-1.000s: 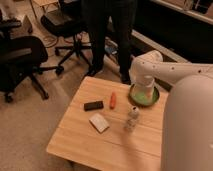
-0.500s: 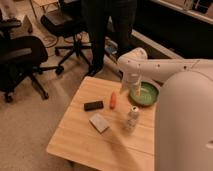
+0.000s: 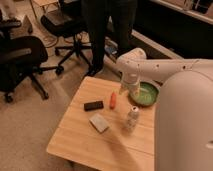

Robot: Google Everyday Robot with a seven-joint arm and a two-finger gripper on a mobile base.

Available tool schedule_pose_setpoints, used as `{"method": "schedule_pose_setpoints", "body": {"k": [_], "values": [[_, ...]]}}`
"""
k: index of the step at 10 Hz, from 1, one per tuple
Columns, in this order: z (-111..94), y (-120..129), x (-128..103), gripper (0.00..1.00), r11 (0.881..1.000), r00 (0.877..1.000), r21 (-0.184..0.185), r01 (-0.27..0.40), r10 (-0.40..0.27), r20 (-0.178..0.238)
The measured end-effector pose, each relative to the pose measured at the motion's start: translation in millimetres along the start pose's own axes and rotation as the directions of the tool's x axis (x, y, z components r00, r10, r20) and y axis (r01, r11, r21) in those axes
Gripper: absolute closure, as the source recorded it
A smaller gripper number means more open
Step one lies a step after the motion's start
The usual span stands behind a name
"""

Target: Place the white sponge in the ceramic cup

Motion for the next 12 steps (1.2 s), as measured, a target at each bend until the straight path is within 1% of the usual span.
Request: {"method": "schedule_pose_setpoints", "body": {"k": [1,2,3,4,5,7,8,9,10,12], "values": [[2.4,4.6,1.6,0.35,0.999,1.0,-0.017,0.029,-0.029,-0.009],[3.4,15.6,5.3,0.35,0.996,0.997,-0.041,0.077,-0.078,-0.016],[3.3,39.7,16.6,0.35,0.983,0.985,-0.079,0.166,-0.168,-0.025],[2.8,45.8,22.5,0.35,0.976,0.979,-0.089,0.199,-0.202,-0.029],[1.6,45.7,28.0,0.35,0.97,0.973,-0.084,0.226,-0.229,-0.032],[2.2,36.1,40.0,0.35,0.959,0.958,-0.052,0.278,-0.281,-0.053],[5.4,34.2,47.6,0.35,0.951,0.949,-0.042,0.305,-0.308,-0.07],[11.0,34.8,54.5,0.35,0.942,0.939,-0.039,0.332,-0.334,-0.086],[11.3,37.9,56.4,0.35,0.939,0.935,-0.041,0.341,-0.343,-0.088],[11.7,35.9,56.3,0.35,0.941,0.936,-0.041,0.337,-0.34,-0.089]]}}
